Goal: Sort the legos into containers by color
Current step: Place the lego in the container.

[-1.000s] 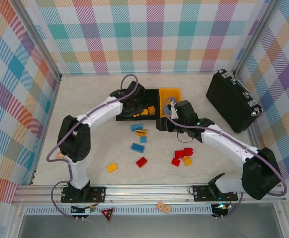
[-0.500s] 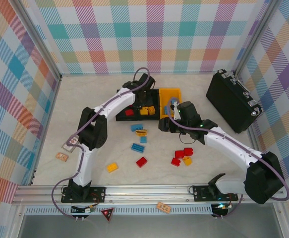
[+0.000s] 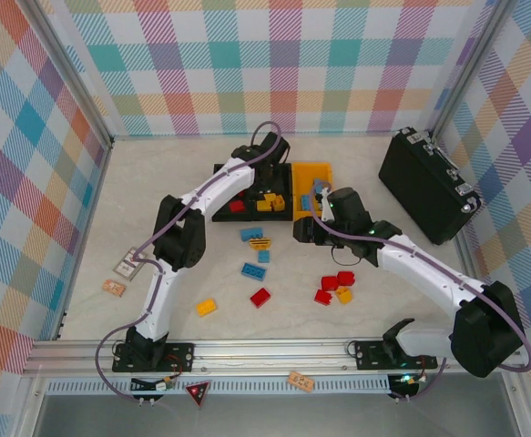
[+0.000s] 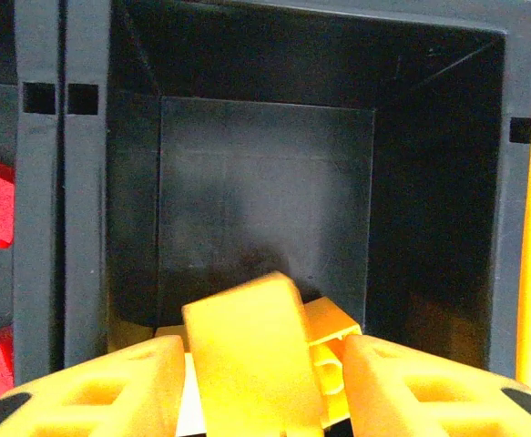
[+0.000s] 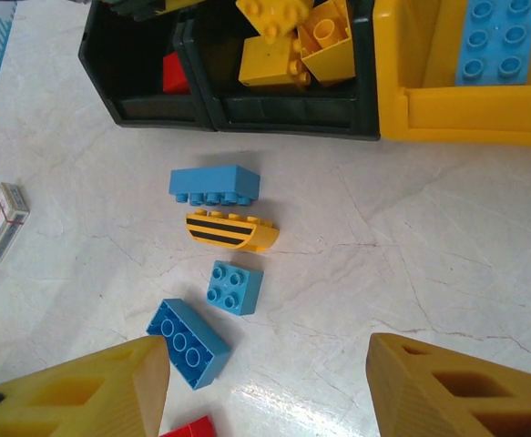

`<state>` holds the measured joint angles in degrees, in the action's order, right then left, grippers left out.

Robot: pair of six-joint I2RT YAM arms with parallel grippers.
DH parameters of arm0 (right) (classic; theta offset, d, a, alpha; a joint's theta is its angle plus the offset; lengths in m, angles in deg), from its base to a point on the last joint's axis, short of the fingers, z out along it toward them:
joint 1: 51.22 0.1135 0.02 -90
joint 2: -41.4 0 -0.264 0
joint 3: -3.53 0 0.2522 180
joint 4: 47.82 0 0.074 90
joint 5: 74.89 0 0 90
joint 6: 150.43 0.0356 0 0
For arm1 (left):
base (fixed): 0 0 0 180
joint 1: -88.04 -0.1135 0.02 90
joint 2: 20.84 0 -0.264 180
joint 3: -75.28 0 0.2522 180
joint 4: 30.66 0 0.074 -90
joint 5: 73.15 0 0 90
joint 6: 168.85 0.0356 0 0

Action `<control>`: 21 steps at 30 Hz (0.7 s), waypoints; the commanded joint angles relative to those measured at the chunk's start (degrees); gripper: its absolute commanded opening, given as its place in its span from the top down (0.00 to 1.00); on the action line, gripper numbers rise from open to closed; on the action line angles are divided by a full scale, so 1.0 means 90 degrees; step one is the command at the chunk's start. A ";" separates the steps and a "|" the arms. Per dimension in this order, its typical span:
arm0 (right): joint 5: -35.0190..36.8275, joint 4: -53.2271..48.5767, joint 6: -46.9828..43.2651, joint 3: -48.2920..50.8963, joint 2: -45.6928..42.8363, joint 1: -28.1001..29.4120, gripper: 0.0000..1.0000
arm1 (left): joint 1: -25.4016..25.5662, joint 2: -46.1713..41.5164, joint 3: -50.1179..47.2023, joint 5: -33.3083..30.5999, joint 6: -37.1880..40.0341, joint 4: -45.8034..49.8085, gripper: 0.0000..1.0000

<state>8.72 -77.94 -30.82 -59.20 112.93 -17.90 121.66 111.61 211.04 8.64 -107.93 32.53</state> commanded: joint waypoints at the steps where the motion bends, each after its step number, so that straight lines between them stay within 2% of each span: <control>1: 0.0066 -0.0008 0.0069 0.0109 -0.0145 -0.0040 0.40 | -0.0016 -0.0044 0.0093 -0.0145 0.0086 0.0198 0.50; 11: 0.0392 -0.0373 0.0046 0.0033 -0.0211 -0.0054 0.36 | 0.0091 -0.0784 -0.0484 0.0074 0.0238 -0.0123 0.46; 21: 0.0885 -0.1244 0.0090 0.0079 -0.0497 -0.0089 0.34 | 0.0149 -0.1654 -0.1566 0.0768 0.0248 -0.0678 0.46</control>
<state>14.19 -84.93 -30.78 -58.63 110.04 -18.27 122.14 100.06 199.06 12.40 -106.42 28.31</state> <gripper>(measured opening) 0.655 0.543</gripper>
